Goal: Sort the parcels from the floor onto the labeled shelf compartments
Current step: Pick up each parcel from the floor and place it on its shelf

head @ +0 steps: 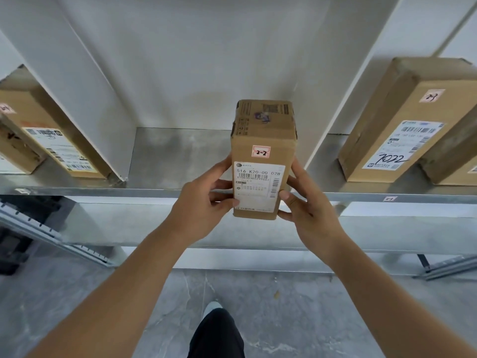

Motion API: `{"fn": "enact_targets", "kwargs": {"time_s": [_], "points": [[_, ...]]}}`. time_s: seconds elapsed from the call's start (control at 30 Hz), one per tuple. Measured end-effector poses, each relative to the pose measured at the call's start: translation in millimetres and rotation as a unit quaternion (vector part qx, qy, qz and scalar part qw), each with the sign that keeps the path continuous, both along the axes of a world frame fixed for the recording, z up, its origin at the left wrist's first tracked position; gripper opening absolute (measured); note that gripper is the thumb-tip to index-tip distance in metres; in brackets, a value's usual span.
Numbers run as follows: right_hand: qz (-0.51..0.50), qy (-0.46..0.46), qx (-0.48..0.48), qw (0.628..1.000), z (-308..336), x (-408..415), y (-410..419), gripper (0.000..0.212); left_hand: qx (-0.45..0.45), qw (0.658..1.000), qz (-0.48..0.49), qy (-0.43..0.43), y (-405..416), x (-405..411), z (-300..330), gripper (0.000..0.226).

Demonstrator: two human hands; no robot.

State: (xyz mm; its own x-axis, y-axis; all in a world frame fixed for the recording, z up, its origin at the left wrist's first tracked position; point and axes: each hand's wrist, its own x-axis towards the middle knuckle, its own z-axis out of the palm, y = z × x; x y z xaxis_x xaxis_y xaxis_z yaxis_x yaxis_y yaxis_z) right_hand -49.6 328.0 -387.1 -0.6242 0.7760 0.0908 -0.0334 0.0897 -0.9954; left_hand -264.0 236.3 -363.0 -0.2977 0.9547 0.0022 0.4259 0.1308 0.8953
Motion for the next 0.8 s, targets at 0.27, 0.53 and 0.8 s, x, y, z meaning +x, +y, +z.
{"fn": "enact_targets", "kwargs": {"time_s": [0.27, 0.53, 0.8], "points": [[-0.05, -0.047, 0.048, 0.996, -2, -23, 26, 0.062, 0.024, 1.0, 0.007, -0.009, 33, -13, -5, 0.085], [-0.105, -0.066, 0.088, 0.988, -12, -47, 50, 0.057, 0.036, 0.999, 0.013, -0.011, 63, -31, -19, 0.091], [-0.117, -0.051, 0.052, 0.99, -17, -61, 68, 0.059, 0.05, 0.999, 0.01, 0.015, 81, -38, -20, 0.093]]}}
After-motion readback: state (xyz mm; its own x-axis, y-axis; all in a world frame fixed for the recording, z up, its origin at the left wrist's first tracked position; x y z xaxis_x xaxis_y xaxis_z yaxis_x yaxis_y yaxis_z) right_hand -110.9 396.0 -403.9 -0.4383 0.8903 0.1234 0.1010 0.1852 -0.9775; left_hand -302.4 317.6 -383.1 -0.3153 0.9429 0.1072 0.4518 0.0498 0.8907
